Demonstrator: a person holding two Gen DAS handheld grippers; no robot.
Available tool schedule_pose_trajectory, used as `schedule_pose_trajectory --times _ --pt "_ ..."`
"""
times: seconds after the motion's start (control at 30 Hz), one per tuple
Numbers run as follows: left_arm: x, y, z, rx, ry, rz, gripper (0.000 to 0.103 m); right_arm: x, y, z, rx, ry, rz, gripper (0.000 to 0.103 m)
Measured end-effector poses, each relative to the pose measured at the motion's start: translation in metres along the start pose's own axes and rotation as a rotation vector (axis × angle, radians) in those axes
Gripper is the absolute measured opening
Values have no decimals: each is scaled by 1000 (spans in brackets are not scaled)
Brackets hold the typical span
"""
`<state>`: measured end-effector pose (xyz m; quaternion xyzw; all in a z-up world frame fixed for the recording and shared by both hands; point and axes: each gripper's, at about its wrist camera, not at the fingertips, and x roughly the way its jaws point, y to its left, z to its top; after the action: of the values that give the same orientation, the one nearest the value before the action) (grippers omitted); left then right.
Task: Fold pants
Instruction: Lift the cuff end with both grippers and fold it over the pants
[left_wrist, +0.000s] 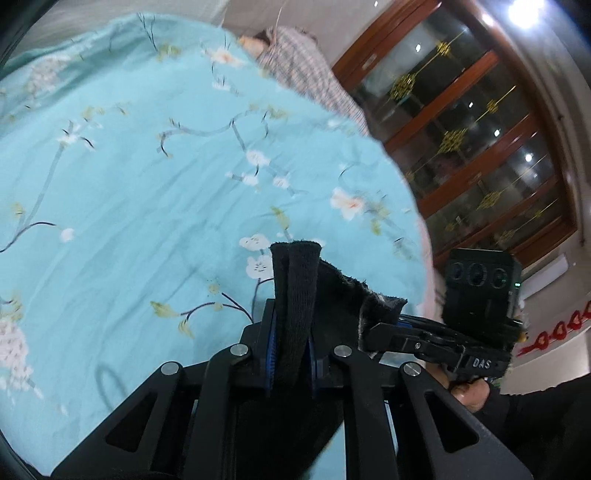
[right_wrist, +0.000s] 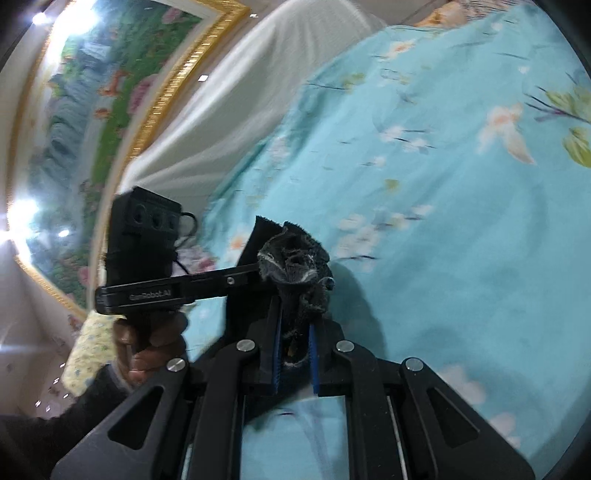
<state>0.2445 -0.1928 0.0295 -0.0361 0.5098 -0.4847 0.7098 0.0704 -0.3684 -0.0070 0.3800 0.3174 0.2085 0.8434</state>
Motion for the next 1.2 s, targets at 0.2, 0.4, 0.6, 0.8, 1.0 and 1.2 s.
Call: schedule_pose_trajectory --times 0.2,0.4,0.6,0.8,1.0,1.2 --pt "-56 -9 -23 -6 -108 -15 12 2 42 0 -63 26 151 13" --pt "-97 -10 -59 -24 -176 3 12 18 82 -15 -131 92 230 13" --pt "-126 5 -98 -70 -216 24 13 44 107 -42 -167 176 255 13" --pt "-143 23 -140 -125 -246 52 12 68 116 -65 -185 257 255 13" --pt "-145 52 -180 -207 -248 64 9 98 120 -91 -205 349 231 14" --pt "-133 81 -201 -288 -229 72 10 121 115 -107 -217 413 191 14"
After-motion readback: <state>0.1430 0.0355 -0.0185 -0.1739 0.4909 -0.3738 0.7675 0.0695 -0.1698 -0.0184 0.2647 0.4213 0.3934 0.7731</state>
